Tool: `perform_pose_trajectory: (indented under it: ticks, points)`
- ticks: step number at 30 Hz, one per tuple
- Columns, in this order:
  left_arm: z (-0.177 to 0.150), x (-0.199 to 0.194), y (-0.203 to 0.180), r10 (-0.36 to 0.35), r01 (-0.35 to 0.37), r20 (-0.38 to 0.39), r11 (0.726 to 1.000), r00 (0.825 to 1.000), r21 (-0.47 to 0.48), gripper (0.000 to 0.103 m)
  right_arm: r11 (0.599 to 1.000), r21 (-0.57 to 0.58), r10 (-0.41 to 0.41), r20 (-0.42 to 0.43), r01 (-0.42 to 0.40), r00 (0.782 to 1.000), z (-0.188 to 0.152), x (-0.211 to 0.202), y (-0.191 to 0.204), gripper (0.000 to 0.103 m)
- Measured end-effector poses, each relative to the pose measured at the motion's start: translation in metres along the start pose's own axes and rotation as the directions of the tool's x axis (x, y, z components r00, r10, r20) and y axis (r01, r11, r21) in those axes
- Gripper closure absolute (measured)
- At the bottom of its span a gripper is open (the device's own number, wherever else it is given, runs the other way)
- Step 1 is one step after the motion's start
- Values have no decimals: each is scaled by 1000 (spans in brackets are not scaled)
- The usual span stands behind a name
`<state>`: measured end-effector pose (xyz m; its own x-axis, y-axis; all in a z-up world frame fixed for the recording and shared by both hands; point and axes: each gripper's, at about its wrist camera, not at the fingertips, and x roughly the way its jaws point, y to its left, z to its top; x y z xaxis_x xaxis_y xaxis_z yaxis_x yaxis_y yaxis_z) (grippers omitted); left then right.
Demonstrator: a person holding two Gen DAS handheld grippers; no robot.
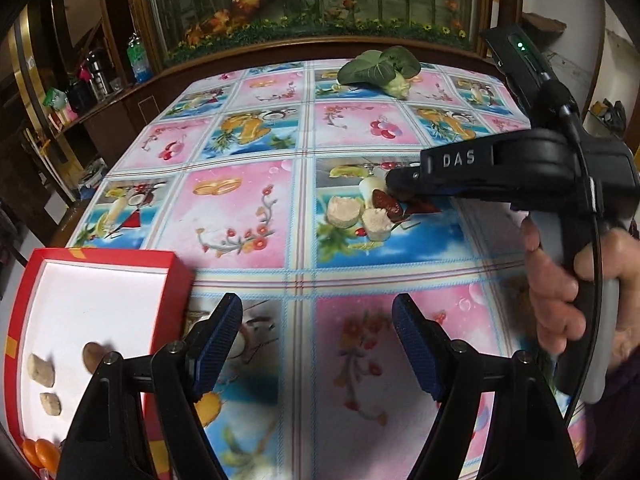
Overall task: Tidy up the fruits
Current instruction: 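Grasp a brown round nut with the right tool while the left tool grasps a beige cake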
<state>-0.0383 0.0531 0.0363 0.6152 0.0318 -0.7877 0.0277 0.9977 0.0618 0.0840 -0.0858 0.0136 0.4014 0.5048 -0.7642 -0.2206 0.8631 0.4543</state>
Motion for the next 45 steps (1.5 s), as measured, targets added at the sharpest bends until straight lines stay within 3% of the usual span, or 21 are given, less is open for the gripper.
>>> perform_pose_trajectory:
  ticks: [7,11,14,22,30,37,45]
  points:
    - [14,22,-13,-46,46,-42,999,998,4,26,994,94,54,48,-58,997,8,-24,-21,79]
    - [23,35,-19,-63,62,-53,998,997,-9,38,986,148,61,97,-75,993,13,-43,-34,79]
    - [26,46,-22,-86,84,-77,996,993,-20,54,981,175,69,121,-90,990,15,-53,-40,79]
    - [38,56,-33,-84,84,-44,996,995,-5,56,980,168,87,141,-110,986,16,-60,-35,79]
    - [38,55,-42,-106,106,-1,993,994,48,83,980,168,79,146,-103,986,16,-59,-35,79]
    - [33,48,-37,-114,114,-9,993,993,20,83,987,137,67,150,-88,986,15,-60,-28,79]
    - [19,0,-24,-118,119,81,993,990,-2,83,991,71,101,144,-113,984,7,-61,-8,79]
